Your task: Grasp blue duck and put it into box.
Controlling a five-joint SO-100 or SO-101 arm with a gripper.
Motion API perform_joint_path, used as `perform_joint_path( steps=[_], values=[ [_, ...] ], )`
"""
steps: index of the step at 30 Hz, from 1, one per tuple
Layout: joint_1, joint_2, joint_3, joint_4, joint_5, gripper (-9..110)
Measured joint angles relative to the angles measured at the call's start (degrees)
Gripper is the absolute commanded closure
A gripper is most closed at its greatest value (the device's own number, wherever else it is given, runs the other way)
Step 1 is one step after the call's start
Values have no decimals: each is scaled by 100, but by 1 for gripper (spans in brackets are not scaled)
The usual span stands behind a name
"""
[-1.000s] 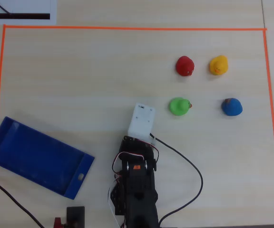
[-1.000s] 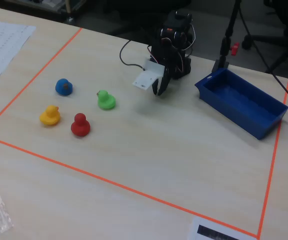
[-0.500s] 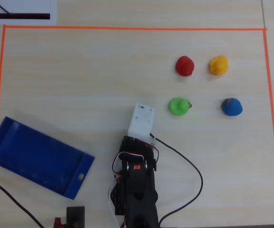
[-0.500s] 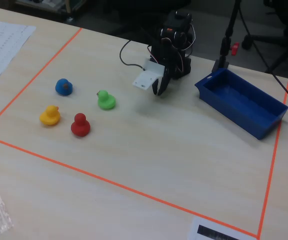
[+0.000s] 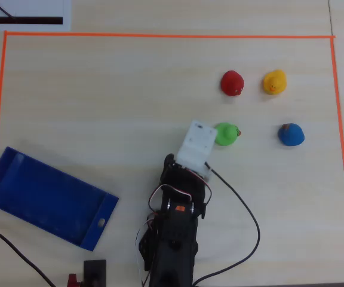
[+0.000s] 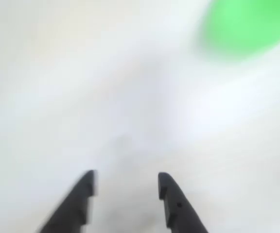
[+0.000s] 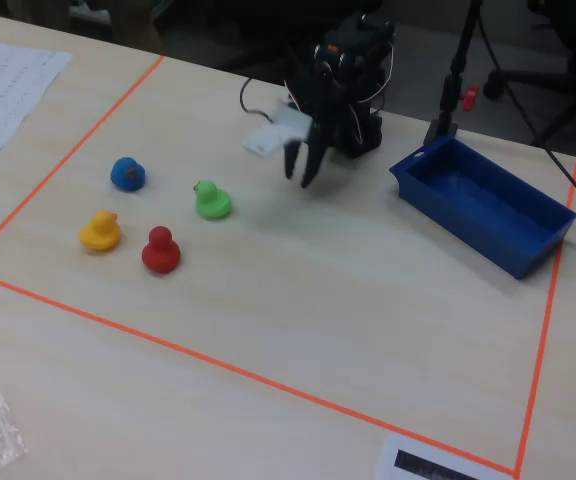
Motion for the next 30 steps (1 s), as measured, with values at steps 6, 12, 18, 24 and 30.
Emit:
perform_joint_path(
  steps=[6, 12, 18, 24, 30],
  values=[
    [1995, -3076, -3683, -396, 0, 63],
    [3691, -5370, -6732, -1072, 26, 59],
    [4834, -6970, -7638, -2145, 44, 58],
    [5045, -8244, -6838, -3762, -246, 57],
    [5054, -8912, -5651, -5221, -466, 57]
  ],
)
